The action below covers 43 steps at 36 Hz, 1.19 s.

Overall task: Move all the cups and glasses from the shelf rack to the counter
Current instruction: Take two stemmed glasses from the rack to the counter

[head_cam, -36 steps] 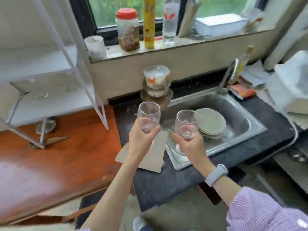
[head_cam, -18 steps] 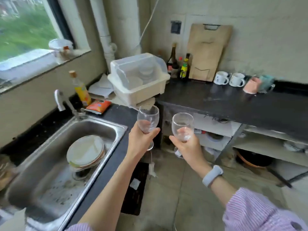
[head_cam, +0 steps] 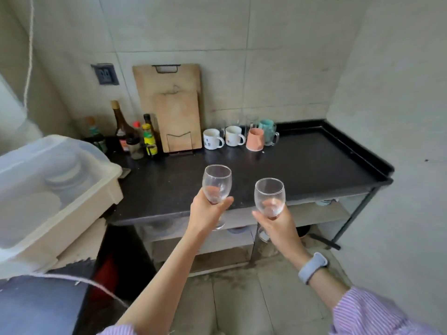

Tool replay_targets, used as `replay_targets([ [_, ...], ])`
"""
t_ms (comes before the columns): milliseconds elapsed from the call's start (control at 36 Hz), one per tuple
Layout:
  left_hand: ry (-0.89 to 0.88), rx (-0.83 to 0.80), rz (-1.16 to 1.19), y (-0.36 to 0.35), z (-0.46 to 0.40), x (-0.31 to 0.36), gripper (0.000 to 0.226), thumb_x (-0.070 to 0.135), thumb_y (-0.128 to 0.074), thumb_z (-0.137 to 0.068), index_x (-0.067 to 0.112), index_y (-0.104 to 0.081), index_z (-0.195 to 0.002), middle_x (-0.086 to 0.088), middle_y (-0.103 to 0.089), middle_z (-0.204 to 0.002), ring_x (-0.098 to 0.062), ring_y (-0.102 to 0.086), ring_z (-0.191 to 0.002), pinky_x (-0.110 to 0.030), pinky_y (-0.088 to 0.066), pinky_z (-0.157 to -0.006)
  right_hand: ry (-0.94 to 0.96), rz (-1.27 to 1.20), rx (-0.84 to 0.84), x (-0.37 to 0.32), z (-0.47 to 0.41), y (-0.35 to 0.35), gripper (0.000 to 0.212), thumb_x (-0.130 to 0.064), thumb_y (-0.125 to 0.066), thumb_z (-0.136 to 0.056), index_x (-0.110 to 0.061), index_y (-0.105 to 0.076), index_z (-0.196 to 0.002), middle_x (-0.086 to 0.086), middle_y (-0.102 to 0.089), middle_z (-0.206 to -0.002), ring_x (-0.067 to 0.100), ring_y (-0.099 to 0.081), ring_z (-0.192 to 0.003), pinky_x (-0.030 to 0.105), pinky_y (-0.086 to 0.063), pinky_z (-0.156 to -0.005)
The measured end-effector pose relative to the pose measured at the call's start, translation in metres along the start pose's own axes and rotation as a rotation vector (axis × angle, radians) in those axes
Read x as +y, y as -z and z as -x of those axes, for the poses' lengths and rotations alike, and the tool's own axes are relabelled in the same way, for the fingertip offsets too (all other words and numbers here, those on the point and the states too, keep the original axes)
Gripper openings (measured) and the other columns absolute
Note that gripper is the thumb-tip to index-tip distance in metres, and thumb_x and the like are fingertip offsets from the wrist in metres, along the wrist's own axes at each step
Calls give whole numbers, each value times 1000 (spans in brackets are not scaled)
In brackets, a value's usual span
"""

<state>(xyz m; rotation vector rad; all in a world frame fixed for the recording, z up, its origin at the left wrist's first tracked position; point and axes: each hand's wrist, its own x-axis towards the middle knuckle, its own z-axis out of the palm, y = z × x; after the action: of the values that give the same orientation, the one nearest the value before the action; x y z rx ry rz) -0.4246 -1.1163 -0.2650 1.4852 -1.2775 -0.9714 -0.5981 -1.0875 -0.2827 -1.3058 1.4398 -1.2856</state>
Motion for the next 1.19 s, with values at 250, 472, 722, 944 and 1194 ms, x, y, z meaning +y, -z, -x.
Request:
replay_targets([
  [250, 57, -124, 3, -29, -160, -4, 30, 24, -73, -74, 22, -54, -98, -5, -64, -102, -21, -61, -92, -36, -50, -84, -52, 51, 19, 18, -146, -22, 30, -16, -70, -79, -10, -55, -105, -4, -63, -80, -6, -59, -64, 2, -42, -54],
  [472, 128, -147, 28, -64, -262, -27, 35, 21, -72, -75, 19, -51, -103, 1, -61, -96, -16, -59, -89, -27, -45, -75, -160, 21, -34, 51, -248, -36, 30, -21, -69, -79, -19, -52, -104, -6, -62, -83, 3, -61, -69, 7, -46, -53],
  [722, 282, -26, 52, -110, -371, -82, 36, 20, -77, -70, 25, -55, -98, 5, -63, -91, -15, -61, -85, -30, -49, -74, -298, -16, -178, 121, -381, -60, 41, -22, -70, -78, -20, -47, -112, 1, -57, -90, 5, -50, -66, 20, -40, -60],
  [944, 403, 103, 46, -132, -454, -130, 39, 24, -79, -67, 29, -55, -99, 9, -65, -93, -9, -61, -86, -22, -45, -67, -352, -3, -283, 172, -480, -90, 52, -20, -71, -78, -18, -40, -119, 5, -54, -102, 7, -50, -74, 19, -41, -64],
  [1194, 410, 181, 83, -145, -513, -152, 46, 23, -78, -70, 31, -52, -106, 18, -61, -94, -1, -59, -85, -7, -41, -58, -298, 17, -290, 193, -546, -123, 65, -18, -72, -78, -18, -33, -131, 6, -49, -129, 17, -52, -110, 27, -48, -90],
])
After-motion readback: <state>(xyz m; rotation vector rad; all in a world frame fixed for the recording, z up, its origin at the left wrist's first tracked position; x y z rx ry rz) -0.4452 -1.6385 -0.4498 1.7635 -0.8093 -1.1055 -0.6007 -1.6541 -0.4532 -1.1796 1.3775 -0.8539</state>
